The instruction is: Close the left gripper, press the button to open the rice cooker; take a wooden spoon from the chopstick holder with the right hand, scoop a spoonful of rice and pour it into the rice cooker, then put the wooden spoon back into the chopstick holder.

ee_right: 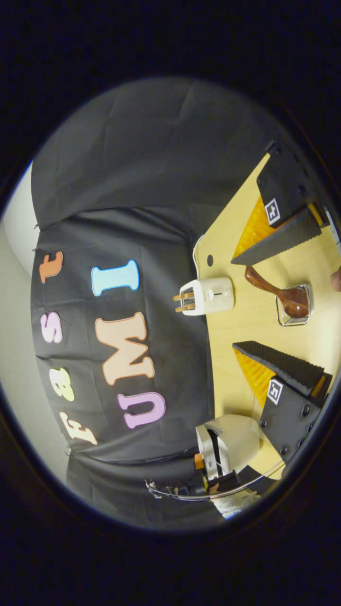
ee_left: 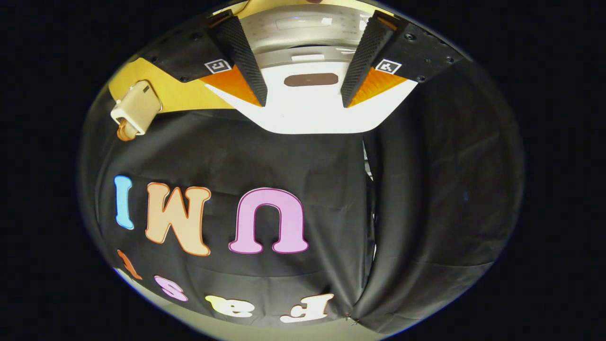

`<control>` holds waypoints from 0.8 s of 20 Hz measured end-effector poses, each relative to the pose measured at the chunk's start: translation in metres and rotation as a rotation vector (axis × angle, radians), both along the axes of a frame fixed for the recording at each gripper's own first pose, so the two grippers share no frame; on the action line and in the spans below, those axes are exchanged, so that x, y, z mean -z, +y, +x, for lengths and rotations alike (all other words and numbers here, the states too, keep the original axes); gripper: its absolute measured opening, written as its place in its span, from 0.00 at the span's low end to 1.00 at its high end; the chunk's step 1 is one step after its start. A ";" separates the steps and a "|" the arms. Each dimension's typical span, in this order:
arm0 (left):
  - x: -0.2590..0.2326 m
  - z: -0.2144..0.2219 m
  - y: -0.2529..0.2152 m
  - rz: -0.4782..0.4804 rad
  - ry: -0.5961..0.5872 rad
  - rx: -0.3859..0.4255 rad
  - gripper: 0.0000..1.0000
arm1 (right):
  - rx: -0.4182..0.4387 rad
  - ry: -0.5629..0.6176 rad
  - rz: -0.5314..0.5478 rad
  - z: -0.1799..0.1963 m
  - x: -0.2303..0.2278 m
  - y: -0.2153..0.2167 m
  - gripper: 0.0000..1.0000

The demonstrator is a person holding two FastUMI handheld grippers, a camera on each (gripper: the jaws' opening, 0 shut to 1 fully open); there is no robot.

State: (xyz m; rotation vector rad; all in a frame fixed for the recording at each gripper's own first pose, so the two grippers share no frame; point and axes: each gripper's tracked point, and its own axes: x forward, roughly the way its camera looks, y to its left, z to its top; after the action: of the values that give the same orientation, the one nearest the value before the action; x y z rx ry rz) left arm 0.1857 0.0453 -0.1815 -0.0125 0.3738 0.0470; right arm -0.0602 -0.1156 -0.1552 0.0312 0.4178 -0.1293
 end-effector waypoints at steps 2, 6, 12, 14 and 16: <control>0.010 -0.004 0.000 0.015 0.016 0.002 0.94 | 0.003 0.000 0.005 -0.001 0.001 0.001 0.99; 0.032 -0.011 -0.002 0.037 0.054 0.013 0.94 | 0.004 0.000 0.010 0.001 0.002 0.007 0.99; 0.041 -0.016 -0.001 0.045 0.059 -0.007 0.95 | -0.023 -0.002 0.009 0.006 0.006 0.029 0.99; 0.037 -0.018 -0.001 0.038 0.038 -0.006 0.95 | -0.039 -0.011 0.048 0.011 0.004 0.042 0.99; 0.033 -0.026 -0.003 0.034 0.028 0.008 0.95 | -0.078 -0.026 0.052 0.018 0.001 0.050 0.99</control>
State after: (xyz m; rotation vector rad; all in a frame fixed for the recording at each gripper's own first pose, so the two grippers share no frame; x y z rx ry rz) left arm 0.1595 0.0427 -0.2145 0.0234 0.4008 0.0455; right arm -0.0426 -0.0655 -0.1559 0.0671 0.3962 -0.0413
